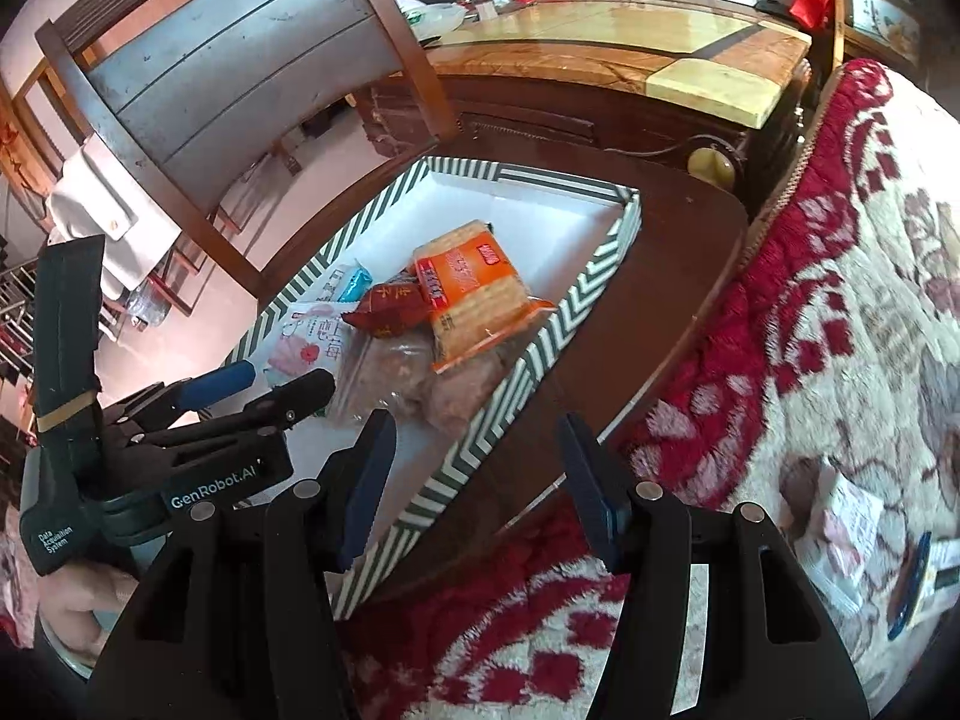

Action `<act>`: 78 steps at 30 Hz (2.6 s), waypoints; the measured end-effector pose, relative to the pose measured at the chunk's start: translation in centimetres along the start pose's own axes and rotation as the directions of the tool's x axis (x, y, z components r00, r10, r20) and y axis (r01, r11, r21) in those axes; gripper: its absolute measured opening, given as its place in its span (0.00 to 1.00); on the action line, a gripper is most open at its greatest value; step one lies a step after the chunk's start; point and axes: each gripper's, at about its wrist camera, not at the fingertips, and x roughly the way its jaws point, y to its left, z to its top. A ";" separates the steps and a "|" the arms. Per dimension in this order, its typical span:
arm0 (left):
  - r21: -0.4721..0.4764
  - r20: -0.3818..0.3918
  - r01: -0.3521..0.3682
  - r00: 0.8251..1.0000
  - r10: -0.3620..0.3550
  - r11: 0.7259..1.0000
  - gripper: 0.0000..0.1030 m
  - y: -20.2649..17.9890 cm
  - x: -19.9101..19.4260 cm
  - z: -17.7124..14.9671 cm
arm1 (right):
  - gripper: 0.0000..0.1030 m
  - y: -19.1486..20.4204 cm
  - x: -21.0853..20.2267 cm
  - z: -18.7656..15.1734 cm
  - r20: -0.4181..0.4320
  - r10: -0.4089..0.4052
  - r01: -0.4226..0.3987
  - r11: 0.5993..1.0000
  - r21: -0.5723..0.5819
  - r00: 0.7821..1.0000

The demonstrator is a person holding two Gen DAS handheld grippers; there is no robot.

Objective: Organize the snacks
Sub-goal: 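Move both open grippers back to the snacks on the blanket, then grasp the white cracker pack with the right gripper while the left grasps the pink strawberry pack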

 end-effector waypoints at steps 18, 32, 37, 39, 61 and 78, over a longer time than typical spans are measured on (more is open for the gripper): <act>0.142 -0.012 0.095 0.995 -0.094 0.985 0.77 -8.5 -1.6 -2.3 | 0.55 -6.4 -5.2 -4.8 0.035 -0.091 0.086 0.989 0.123 0.995; 0.231 -0.067 0.176 0.984 -0.165 0.957 0.77 -14.7 -1.6 -3.7 | 0.55 -12.5 -8.9 -9.3 0.018 -0.179 0.170 0.961 0.217 0.984; 0.264 -0.099 0.217 0.975 -0.197 0.940 0.77 -17.4 -1.1 -3.8 | 0.55 -14.8 -9.9 -10.8 0.008 -0.203 0.194 0.946 0.260 0.979; 0.272 -0.112 0.233 0.971 -0.209 0.934 0.77 -18.5 -1.0 -3.8 | 0.55 -15.8 -10.4 -11.4 0.010 -0.209 0.198 0.938 0.285 0.978; 0.322 -0.170 0.262 0.961 -0.217 0.910 0.77 -24.0 1.6 -3.6 | 0.57 -27.8 -12.4 -15.2 -0.021 -0.222 0.188 0.767 0.614 0.975; 0.307 -0.181 0.255 0.961 -0.207 0.917 0.77 -23.8 3.2 -2.6 | 0.71 -30.6 -8.4 -9.3 -0.075 -0.299 0.276 0.719 0.638 0.951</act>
